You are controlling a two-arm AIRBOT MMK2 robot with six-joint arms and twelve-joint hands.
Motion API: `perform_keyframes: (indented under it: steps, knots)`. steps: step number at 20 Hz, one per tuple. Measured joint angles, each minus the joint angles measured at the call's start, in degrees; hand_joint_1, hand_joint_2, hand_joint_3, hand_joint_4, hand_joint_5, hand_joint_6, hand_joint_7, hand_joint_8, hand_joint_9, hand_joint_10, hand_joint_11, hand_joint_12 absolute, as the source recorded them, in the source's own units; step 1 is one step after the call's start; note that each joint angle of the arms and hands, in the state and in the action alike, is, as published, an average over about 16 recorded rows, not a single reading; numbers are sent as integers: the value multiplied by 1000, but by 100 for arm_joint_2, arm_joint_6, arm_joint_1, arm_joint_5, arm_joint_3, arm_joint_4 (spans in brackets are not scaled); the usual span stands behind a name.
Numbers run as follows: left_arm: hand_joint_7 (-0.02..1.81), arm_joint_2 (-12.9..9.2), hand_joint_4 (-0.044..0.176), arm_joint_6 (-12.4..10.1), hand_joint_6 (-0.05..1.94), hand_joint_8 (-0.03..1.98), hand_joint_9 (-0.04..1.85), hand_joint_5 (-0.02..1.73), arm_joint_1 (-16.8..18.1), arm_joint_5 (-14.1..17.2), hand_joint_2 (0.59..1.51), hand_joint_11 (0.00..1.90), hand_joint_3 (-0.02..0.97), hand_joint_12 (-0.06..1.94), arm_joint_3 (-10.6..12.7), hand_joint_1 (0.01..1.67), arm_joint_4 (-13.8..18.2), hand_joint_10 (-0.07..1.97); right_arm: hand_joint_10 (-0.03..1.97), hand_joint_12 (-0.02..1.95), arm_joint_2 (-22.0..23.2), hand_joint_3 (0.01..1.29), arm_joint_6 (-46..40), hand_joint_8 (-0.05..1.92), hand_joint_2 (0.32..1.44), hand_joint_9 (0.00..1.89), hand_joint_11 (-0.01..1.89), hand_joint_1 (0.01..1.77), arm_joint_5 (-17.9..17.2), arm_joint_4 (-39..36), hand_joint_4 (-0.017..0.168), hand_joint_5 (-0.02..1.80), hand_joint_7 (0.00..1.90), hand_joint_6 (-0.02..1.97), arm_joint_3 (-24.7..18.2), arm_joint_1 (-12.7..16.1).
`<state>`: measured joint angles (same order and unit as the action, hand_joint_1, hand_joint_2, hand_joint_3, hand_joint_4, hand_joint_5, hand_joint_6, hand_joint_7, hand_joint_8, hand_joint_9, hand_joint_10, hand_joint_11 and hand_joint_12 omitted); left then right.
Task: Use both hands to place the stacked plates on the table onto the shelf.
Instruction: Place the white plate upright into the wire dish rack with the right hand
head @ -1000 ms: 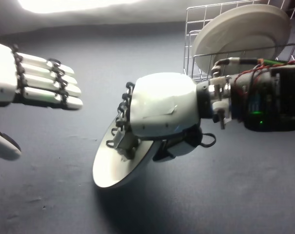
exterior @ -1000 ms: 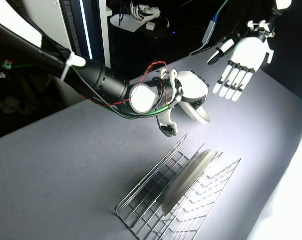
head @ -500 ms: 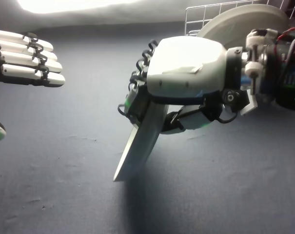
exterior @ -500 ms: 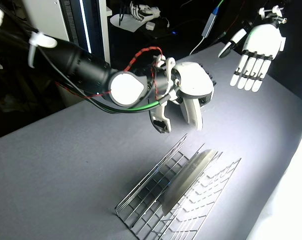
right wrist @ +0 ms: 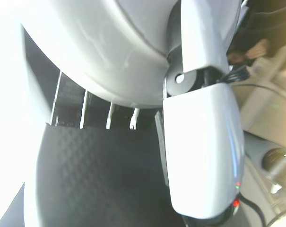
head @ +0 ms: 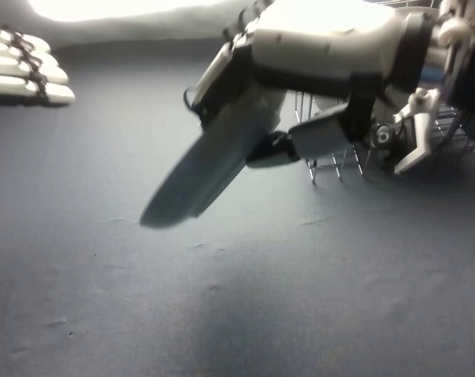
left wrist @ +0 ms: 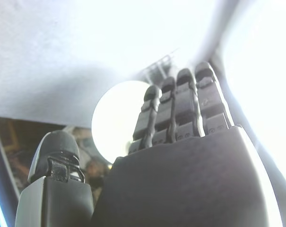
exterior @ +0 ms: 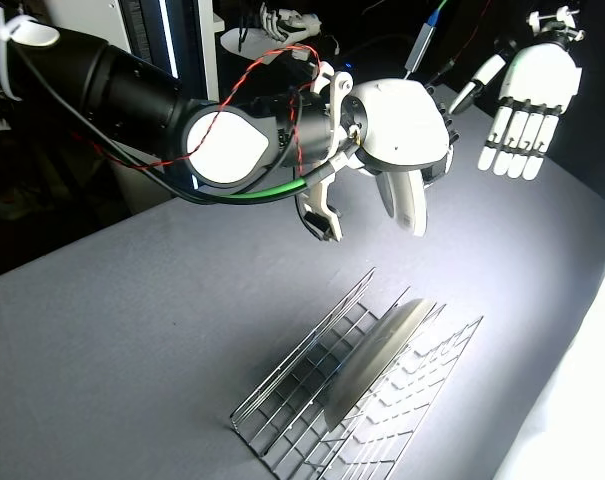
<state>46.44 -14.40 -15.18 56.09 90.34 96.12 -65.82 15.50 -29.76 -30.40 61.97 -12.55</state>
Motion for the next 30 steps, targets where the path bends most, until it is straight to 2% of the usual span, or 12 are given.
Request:
perform_keyframes:
  steps: [7, 16, 22, 30]
  knots:
    - [18, 7, 8, 53, 11, 13, 18, 22, -13, -122, 1167, 13, 20, 7, 227, 14, -73, 8, 1045, 1266, 216, 15, -46, 617, 962, 1022, 912, 1382, 741, 1571, -3, 1005, 1165, 885, -212, 466]
    - [16, 31, 8, 7, 11, 14, 19, 23, -11, -147, 1166, 13, 20, 7, 337, 13, 173, 8, 1057, 1294, 446, 15, -66, 592, 962, 1022, 907, 1395, 1795, 3218, -4, 1015, 1160, 851, -269, 965]
    - [15, 26, 8, -76, 10, 15, 19, 22, 9, -145, 1167, 13, 20, 7, 316, 13, 332, 8, 1060, 1286, 740, 16, -73, 610, 962, 1019, 906, 1406, 2198, 3665, -3, 1019, 1149, 838, -277, 1114]
    - [15, 17, 8, -179, 10, 16, 19, 17, 47, -144, 1168, 13, 19, 7, 287, 14, 409, 8, 1018, 1196, 1205, 15, -73, 656, 965, 1022, 912, 1416, 2414, 3718, -3, 1015, 1128, 863, -287, 1094]
